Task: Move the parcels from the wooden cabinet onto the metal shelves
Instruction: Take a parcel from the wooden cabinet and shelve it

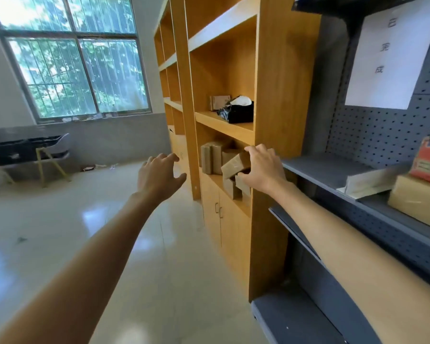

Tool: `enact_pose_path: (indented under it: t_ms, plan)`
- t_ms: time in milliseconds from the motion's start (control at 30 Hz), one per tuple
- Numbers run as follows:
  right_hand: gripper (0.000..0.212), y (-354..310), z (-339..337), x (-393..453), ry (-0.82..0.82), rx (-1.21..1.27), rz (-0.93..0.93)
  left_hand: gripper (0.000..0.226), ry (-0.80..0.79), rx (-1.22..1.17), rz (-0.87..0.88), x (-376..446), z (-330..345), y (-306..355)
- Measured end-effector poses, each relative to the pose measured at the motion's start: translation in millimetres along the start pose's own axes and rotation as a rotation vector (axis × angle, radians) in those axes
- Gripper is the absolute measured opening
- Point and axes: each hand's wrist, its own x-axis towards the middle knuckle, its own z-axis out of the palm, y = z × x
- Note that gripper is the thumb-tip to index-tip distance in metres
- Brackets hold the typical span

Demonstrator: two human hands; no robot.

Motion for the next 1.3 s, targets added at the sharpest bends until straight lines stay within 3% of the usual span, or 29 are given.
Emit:
enact_pose_path:
  t_ms: [500, 967, 1300]
  plan:
    - [0.066, -28, 135, 232, -0.012, 0.022, -0.039, 0.049, -0.015, 0.065, -0.116, 198, 87, -104]
    - [0.067, -77, 252, 449, -0.018, -0.056, 0.104, 0.052, 0.010, -0.021, 0.054, 441, 198, -230]
    - [0.068, -82, 333, 587, -0.032, -0.054, 0.215, 0.052, -0.043, -0.098, 0.137, 590, 286, -277]
